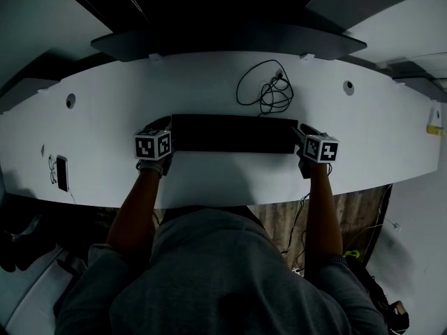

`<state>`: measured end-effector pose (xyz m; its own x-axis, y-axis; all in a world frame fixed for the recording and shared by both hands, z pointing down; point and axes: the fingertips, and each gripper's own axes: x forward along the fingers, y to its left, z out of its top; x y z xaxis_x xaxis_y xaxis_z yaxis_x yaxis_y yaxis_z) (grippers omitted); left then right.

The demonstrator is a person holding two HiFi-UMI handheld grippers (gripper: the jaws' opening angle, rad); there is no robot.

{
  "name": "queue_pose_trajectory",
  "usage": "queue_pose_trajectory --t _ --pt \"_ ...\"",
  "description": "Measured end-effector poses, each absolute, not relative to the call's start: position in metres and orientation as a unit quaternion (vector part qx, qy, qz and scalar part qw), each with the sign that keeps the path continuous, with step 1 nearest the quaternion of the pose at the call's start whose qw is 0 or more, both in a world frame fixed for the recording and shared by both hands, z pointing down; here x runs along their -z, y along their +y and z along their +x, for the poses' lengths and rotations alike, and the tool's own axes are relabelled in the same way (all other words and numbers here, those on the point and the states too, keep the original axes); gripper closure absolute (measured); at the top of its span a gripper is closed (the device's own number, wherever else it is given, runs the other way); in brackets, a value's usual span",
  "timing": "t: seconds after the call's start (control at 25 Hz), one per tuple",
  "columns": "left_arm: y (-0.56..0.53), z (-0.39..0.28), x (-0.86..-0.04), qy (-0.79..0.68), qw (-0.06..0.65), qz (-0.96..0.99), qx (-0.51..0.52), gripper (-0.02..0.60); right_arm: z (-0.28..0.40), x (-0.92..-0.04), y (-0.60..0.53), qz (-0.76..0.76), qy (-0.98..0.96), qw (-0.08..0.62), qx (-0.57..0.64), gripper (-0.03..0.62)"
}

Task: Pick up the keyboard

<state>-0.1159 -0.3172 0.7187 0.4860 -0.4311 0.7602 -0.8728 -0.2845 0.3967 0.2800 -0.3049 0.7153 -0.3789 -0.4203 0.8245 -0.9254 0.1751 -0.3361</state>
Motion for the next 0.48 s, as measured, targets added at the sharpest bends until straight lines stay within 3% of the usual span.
queue_pose_trajectory --t 0.48 --pt "-0.323 -0.112 -0.73 -0.408 0.452 0.745 -0.273 0.326 0.277 -0.73 -0.32 0.451 -0.711 0.293 -0.453 0.373"
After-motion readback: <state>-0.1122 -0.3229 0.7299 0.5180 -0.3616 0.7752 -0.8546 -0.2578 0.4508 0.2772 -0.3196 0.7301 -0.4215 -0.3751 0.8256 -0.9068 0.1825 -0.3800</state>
